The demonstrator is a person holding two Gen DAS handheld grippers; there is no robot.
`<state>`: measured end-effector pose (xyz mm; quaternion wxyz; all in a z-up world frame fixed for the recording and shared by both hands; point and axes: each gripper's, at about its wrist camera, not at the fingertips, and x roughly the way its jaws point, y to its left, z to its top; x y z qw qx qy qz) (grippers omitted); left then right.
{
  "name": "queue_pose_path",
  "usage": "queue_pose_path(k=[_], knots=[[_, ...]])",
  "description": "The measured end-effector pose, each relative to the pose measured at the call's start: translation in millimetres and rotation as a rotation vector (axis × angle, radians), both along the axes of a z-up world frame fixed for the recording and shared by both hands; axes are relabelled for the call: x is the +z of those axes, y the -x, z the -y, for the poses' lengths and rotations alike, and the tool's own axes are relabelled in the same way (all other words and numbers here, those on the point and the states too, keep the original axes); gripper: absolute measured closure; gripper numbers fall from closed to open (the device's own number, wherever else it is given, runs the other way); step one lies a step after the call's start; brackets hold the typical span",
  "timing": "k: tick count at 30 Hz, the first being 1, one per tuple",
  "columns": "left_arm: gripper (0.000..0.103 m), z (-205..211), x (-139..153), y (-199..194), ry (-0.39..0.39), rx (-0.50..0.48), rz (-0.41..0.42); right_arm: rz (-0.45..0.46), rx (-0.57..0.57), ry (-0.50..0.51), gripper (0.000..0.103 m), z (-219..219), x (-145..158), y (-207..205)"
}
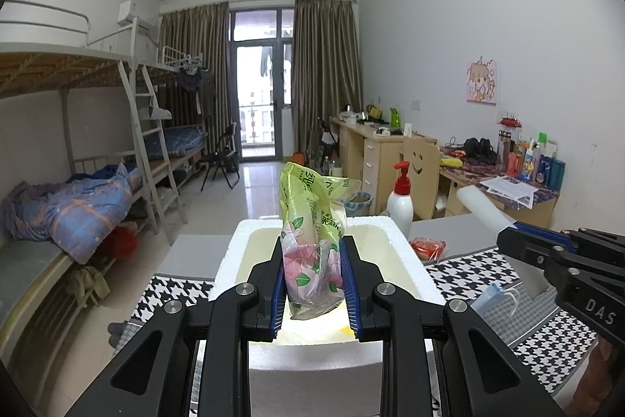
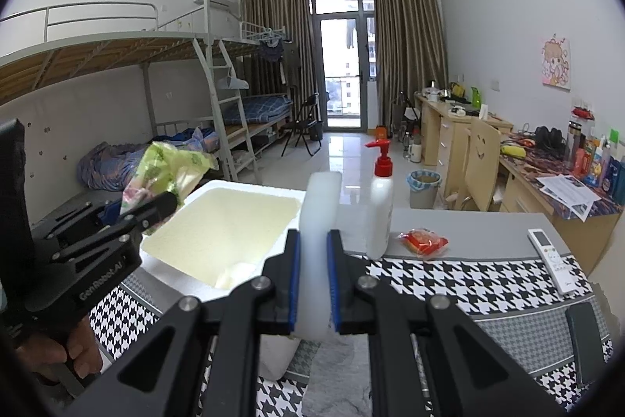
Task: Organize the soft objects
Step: 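Open the left tool over the foam box to drop the snack bag, then lower the white roller into the foam box and open the right tool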
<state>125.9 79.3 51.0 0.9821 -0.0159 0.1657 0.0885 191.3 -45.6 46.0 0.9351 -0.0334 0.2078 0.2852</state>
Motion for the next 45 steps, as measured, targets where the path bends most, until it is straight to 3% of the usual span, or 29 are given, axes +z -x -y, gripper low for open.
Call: queue_pose_path(k=[12,18,19,23,31,45], knots=[[0.076,-10.0,-8.4,-17.3,0.029,-0.017,-0.052,0.006,-0.026,0.009,0.087,-2.1,0.2,1.4],[0.069,-12.0,-12.1,-22.3,0.032,-0.014,-0.078,0.002,-0.038,0.010,0.087,-3.6,0.9,0.6],[0.066,-12.3,-12.0,-21.7,0.030,-0.016,-0.079,0.003,-0.038,0.009,0.087,-3.4,1.1,0.4],[0.019,-16.2,-11.6,-16.9,0.047,0.000,-0.053,0.007,-0.034,0.012,0.087,-6.1,2.7,-0.8],[0.001,-20.3,-9.2,-5.9,0.033,0.029,-0.014,0.012,-0.019,0.020,0.087,-14.9,4.1,-1.0],[0.001,-45.0,-5.4,26.2,0.029,0.126,0.055,0.026,0.035,0.024,0.087,-37.4,10.5,0.2]])
